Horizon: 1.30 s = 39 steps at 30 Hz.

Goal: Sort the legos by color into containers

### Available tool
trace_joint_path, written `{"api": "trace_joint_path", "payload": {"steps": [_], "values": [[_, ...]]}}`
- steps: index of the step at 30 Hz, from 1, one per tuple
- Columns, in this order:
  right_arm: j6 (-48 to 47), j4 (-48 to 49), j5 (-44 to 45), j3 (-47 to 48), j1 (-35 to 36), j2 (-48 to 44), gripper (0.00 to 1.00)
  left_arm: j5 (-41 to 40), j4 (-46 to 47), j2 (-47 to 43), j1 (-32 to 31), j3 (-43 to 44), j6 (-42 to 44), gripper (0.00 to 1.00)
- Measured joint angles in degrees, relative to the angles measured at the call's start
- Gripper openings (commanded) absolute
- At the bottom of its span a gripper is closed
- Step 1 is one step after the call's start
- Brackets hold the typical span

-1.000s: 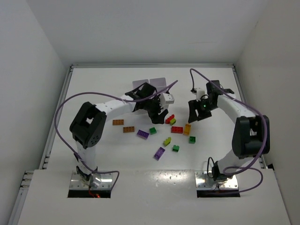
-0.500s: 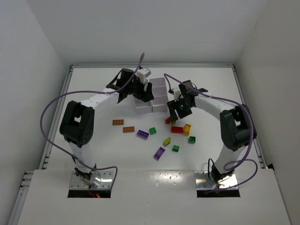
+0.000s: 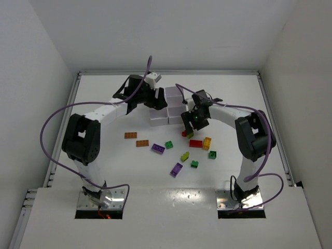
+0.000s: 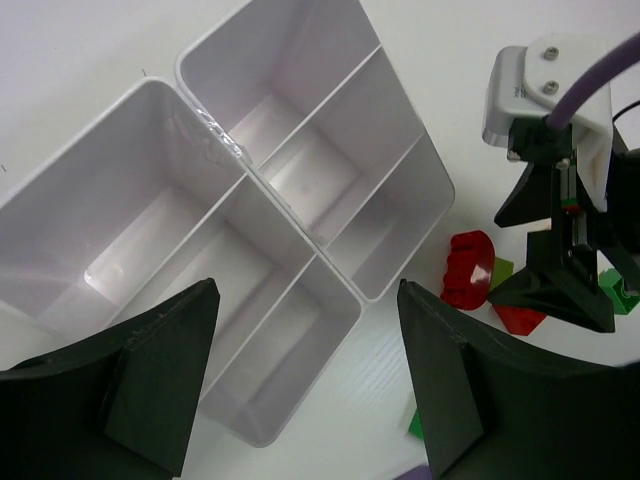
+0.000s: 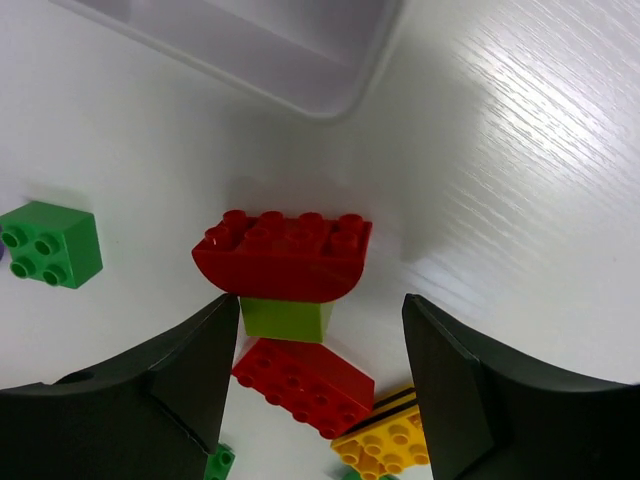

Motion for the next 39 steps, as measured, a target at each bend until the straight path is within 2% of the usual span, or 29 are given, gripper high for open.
{"api": "trace_joint_path", "payload": {"steps": [6,22,31,37,39], "values": [[-0.70,0.74,0.26,0.09,1.86,0.02,0.59,0.09,0.11,0.00,0.79,0.00,0.04,0.78],[-1.03,0.72,1.09,-2.16,3.06,0.11,0.59,1.55,0.11,0.20,1.18,0.02,0.07,0.78],[-0.90,1.29,1.27,-2.58,4.35,0.11,0.50,1.75,0.09,0.22,1.18,0.02,0.07,0.78],[-0.59,1.88,2.29,-2.58,4.35,0.22,0.36,1.75,0.33,0.22,1.22,-0.35,0.11,0.78],[-0.44,2.40,2.86,-2.58,4.35,0.24,0.24,1.73,0.33,0.22,1.29,-0.79,0.20,0.78]]}}
